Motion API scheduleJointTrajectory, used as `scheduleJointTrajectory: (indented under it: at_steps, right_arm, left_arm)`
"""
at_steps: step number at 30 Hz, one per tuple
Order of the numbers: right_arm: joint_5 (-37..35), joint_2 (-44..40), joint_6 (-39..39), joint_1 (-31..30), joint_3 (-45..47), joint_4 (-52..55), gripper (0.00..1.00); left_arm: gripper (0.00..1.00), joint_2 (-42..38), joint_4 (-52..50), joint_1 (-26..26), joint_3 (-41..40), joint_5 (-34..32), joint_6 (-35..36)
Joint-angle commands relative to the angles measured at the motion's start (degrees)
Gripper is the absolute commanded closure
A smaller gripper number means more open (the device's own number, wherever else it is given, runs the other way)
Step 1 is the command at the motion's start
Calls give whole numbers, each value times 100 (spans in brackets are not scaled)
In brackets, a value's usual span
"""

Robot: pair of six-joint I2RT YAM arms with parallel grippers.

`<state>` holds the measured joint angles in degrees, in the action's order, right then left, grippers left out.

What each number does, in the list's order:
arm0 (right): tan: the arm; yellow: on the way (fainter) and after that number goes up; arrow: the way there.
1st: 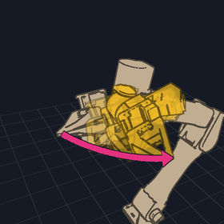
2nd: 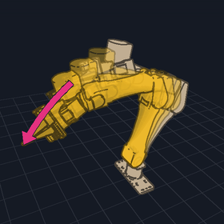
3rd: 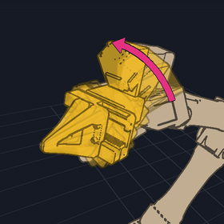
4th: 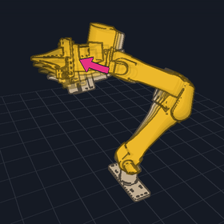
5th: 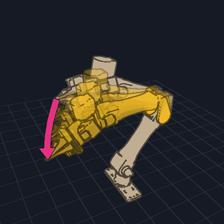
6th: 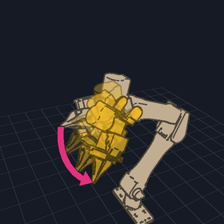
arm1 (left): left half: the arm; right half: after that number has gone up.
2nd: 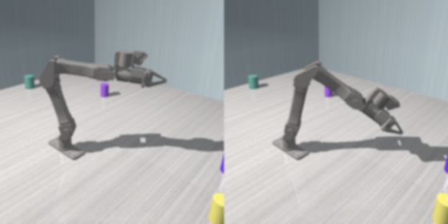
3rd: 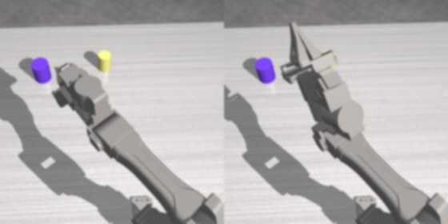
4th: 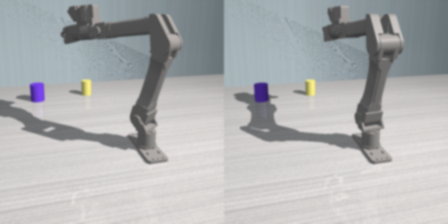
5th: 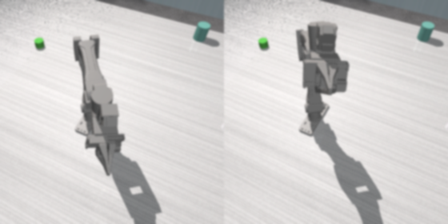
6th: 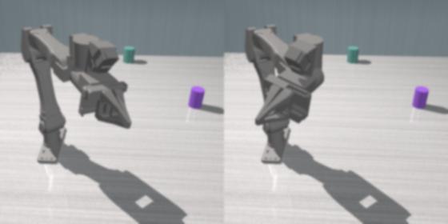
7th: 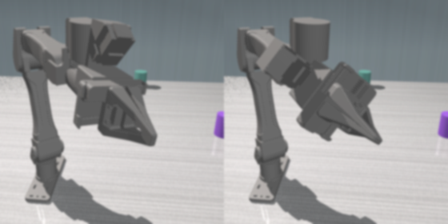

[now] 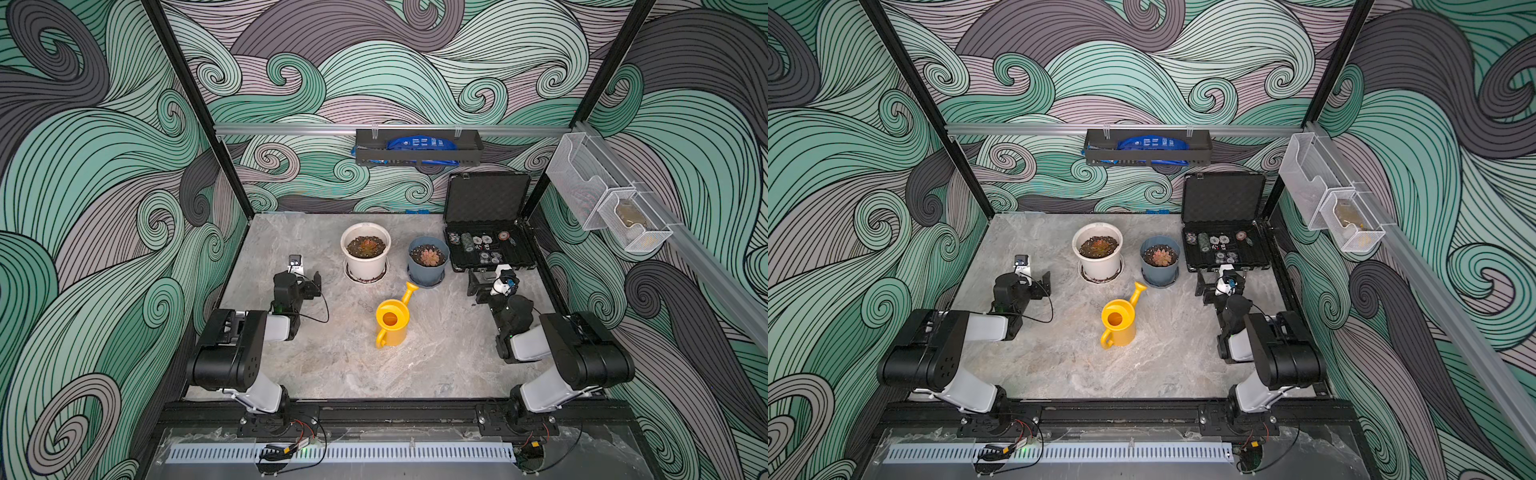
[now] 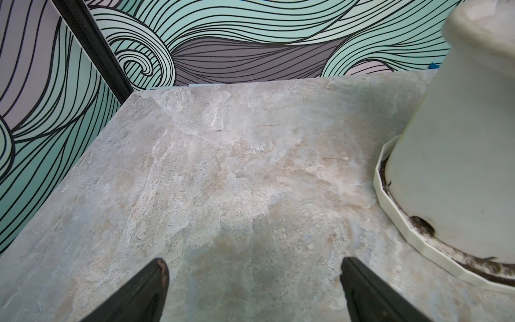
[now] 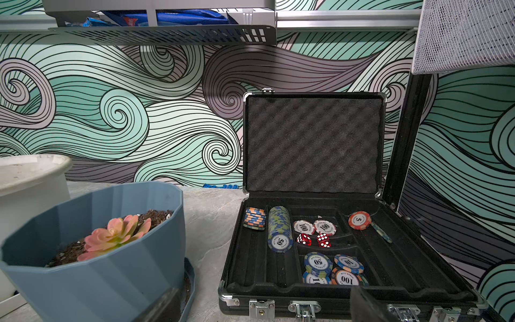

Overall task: Water the succulent around the soil edge
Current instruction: Reset both arms

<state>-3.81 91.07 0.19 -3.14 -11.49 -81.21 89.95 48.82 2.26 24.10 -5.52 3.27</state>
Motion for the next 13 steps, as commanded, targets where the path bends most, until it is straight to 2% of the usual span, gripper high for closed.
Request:
scheduleJointTrajectory:
  at_steps: [1, 13]
  right_arm:
    - [85, -50, 34, 33, 44, -71, 1]
    - [154, -41, -18, 15, -7, 22, 1]
  left_arm:
    - [1, 58, 154, -15, -28, 68, 56]
    - [1, 58, 157, -11, -28, 73, 51]
